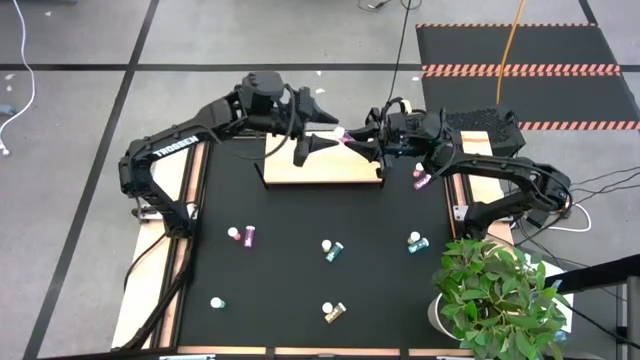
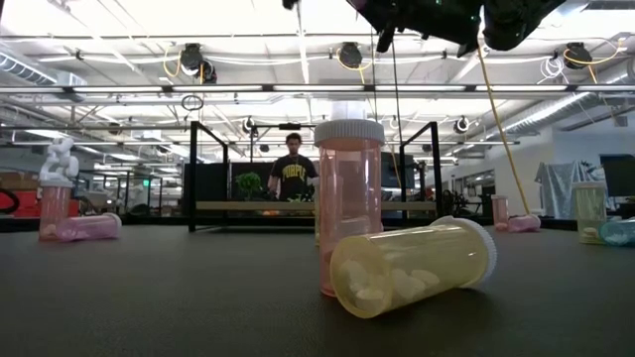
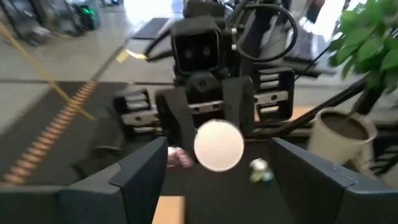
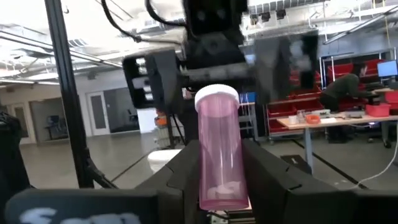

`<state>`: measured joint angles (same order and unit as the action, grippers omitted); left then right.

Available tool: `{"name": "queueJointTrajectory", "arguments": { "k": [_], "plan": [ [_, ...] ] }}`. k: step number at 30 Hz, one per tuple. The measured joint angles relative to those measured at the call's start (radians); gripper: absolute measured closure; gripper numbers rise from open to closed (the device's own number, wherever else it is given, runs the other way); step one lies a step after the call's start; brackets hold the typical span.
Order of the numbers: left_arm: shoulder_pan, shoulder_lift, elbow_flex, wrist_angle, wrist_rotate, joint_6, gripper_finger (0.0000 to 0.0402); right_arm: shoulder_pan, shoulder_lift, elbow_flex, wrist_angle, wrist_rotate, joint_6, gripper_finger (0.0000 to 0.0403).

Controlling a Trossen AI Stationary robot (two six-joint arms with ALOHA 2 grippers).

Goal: Pick and place medicine bottles onto shelf by color
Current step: Put the top left pink pill bottle on the shelf

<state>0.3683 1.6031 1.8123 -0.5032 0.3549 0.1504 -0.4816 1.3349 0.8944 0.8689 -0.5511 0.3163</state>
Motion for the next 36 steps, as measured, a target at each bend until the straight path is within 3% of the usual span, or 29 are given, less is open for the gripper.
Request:
{"name": "queueJointTrajectory", "arguments": {
  "k": [4,15,27,36],
  "plan": [
    [-0.022,-0.001,0.045,-0.025,-0.037,0.063,0.0119,0.000,0.000,0.000,0.002,0.001,-0.021,0.0303],
    [-0.048,0.047,0.032,-0.008,-0.047,0.033,0.0122,-0.001,0.000,0.000,0.001,-0.003,-0.067,0.0303],
    [-0.015,0.037,0.033,-0.003,-0.039,-0.006,0.0211,-0.002,0.000,-0.002,-0.007,-0.003,-0.065,0.0303],
    [-0.015,0.036,0.033,-0.003,0.005,-0.006,0.0227,-0.002,0.000,-0.002,-0.006,-0.002,-0.049,0.0303]
  ]
}}
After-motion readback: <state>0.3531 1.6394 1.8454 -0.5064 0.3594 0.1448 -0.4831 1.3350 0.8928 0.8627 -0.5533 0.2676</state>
